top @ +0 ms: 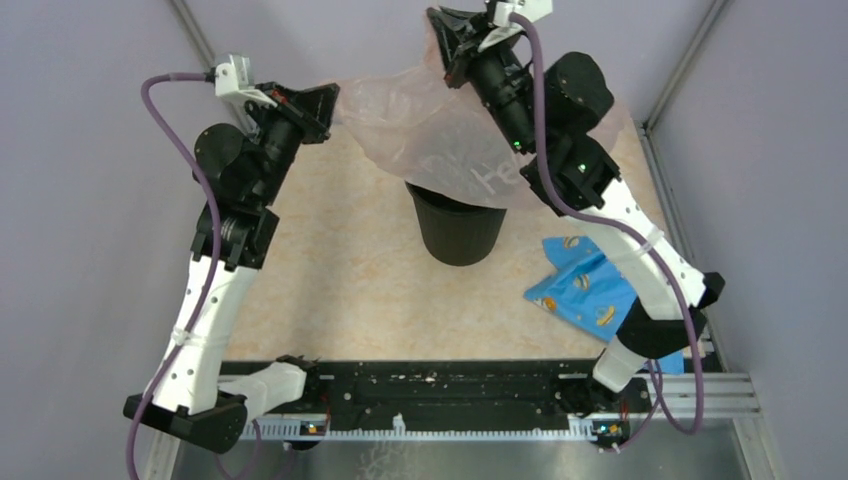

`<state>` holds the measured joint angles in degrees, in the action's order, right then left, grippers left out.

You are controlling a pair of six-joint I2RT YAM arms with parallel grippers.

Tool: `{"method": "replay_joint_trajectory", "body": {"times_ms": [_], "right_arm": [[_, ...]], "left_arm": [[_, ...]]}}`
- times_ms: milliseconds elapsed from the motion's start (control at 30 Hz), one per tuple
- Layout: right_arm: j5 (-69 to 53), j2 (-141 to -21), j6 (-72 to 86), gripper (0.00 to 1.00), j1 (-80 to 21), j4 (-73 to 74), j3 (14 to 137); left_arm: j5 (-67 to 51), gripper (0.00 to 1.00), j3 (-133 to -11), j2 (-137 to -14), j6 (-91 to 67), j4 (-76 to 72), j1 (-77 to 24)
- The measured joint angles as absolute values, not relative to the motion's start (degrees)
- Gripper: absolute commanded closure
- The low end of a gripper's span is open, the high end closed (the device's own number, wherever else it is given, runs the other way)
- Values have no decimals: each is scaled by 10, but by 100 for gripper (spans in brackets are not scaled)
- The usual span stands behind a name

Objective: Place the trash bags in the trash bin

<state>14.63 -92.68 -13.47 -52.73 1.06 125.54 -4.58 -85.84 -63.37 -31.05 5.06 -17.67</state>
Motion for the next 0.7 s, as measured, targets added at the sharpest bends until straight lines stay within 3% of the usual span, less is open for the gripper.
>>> {"method": "replay_joint_trajectory", "body": {"times_ms": [333,700], "right_arm": [[108,-999,-105,100,-527,55,1337],[97,-1015,-94,100,-527,69,1359]], "left_arm": [[70,100,-898,-641,-236,130,-177],[95,100,-929,-657,-206,170,-176]]}}
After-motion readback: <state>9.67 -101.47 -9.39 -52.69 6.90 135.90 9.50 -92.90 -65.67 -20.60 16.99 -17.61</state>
